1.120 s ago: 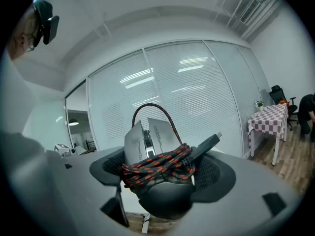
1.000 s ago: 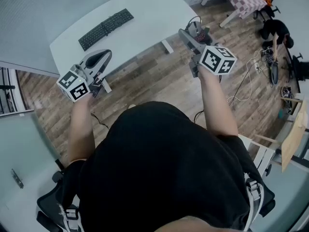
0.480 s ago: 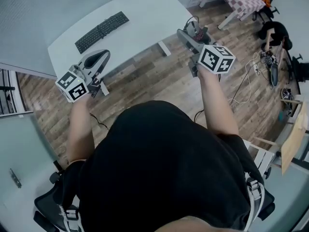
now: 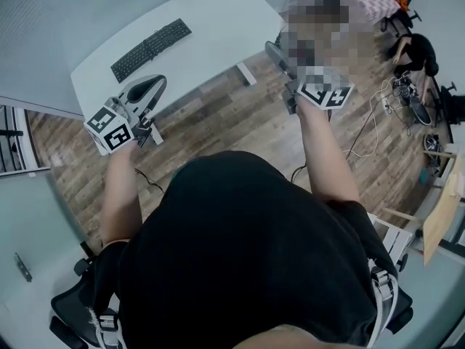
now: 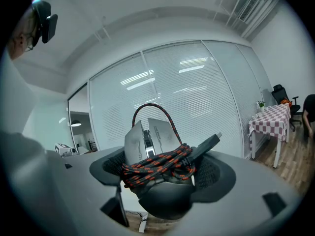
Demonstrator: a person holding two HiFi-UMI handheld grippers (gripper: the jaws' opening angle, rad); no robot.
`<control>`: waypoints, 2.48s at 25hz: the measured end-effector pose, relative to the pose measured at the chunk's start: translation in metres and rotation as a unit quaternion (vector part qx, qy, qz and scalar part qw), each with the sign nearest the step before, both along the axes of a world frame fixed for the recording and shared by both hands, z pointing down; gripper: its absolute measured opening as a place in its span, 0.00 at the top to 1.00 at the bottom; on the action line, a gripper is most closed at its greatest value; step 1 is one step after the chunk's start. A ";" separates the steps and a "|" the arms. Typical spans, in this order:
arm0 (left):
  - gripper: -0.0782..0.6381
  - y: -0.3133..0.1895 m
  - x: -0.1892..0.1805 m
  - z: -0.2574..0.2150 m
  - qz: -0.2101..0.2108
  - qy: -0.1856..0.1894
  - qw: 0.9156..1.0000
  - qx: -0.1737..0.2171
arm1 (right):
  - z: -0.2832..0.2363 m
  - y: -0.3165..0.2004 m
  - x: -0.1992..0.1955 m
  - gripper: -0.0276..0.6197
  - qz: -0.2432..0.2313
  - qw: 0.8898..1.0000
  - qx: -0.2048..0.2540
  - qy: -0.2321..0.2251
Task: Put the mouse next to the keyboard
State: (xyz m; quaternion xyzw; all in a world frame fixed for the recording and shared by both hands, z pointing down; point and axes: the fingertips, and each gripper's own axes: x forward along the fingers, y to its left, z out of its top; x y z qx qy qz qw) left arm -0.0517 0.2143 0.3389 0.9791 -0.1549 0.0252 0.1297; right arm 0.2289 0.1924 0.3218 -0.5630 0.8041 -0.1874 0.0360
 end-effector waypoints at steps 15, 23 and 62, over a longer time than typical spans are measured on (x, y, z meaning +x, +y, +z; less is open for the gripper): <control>0.86 -0.006 0.000 0.004 -0.002 0.001 1.000 -0.003 | 0.003 -0.011 -0.006 0.32 -0.008 1.000 -0.008 -0.002; 0.86 -0.025 -0.012 0.014 -0.007 0.008 1.000 -0.012 | 0.013 -0.030 -0.015 0.32 -0.006 1.000 -0.014 0.002; 0.86 -0.164 -0.046 0.048 0.009 0.002 0.999 -0.043 | 0.028 -0.148 -0.041 0.32 0.021 0.999 -0.024 0.020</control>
